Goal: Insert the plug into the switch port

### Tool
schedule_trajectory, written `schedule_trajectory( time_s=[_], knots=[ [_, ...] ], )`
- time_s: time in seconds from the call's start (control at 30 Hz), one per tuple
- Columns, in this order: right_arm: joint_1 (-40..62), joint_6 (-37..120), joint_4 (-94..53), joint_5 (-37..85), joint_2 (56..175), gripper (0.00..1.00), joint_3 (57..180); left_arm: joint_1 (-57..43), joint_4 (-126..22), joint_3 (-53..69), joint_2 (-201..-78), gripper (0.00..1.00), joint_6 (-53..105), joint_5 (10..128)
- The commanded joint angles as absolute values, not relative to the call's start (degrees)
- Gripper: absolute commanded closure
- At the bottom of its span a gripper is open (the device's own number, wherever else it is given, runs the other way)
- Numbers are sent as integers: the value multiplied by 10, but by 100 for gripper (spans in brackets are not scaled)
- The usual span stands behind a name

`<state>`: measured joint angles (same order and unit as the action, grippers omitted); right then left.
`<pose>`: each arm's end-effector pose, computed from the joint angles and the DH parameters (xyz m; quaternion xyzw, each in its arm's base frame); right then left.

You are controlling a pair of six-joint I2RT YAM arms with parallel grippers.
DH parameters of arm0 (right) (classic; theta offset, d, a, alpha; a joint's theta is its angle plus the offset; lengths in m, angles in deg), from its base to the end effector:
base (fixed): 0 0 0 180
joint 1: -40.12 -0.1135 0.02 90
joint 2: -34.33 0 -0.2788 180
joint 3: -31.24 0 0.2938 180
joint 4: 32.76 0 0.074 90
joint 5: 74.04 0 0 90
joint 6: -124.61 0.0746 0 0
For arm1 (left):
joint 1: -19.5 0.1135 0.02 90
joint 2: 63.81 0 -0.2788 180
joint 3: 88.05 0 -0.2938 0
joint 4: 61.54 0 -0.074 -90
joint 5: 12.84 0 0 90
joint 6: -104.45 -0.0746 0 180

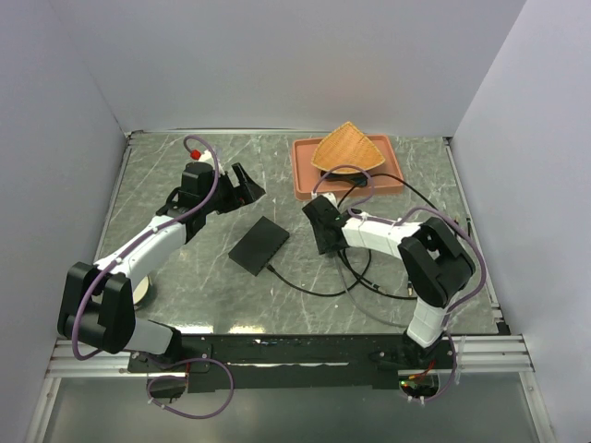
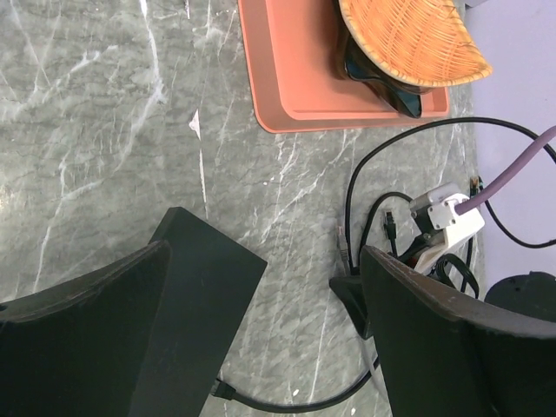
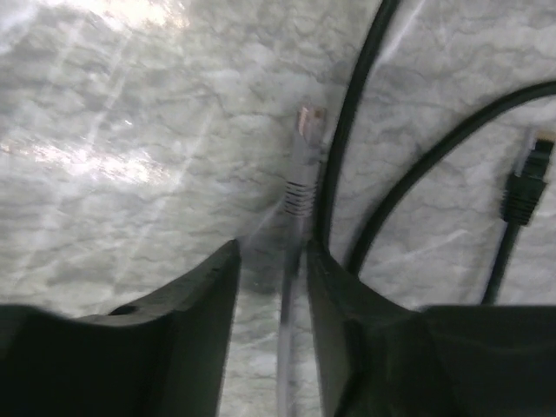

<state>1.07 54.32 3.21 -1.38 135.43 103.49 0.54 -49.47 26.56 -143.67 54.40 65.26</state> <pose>0.3190 0.2302 0.1139 -0.1297 0.9566 -0.0225 0.2599 0.3609 -0.1403 0.2489 -0.1005 0.8417 -0.3340 0.4121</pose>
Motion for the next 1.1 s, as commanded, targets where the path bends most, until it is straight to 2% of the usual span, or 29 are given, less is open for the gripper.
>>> schedule_trajectory(
  time_s=[0.0, 0.1, 0.13, 0.2, 0.43, 0.67, 0.87, 1.07],
  knots=[
    [28, 553, 25, 14, 1356, 63, 1039, 3, -510, 262, -1430, 4, 538, 655],
    [43, 550, 9, 63, 1354, 82, 1030, 3, -504, 260, -1431, 4, 536, 658],
    [47, 549, 1, 74, 1350, 94, 1020, 3, -503, 259, -1431, 4, 536, 659],
    [53, 543, -20, 87, 1330, 100, 1011, 3, -503, 261, -1429, 4, 535, 660],
    [53, 497, -52, 144, 1203, 100, 1002, 3, -499, 261, -1426, 4, 533, 665],
    [69, 457, -57, 78, 913, 100, 1049, 3, -504, 265, -1422, 4, 536, 665],
    [71, 424, -138, 45, 716, 100, 1069, 3, -502, 265, -1423, 4, 536, 664],
    [71, 389, -125, 20, 691, 100, 1077, 3, -501, 262, -1430, 4, 534, 658]
  ],
)
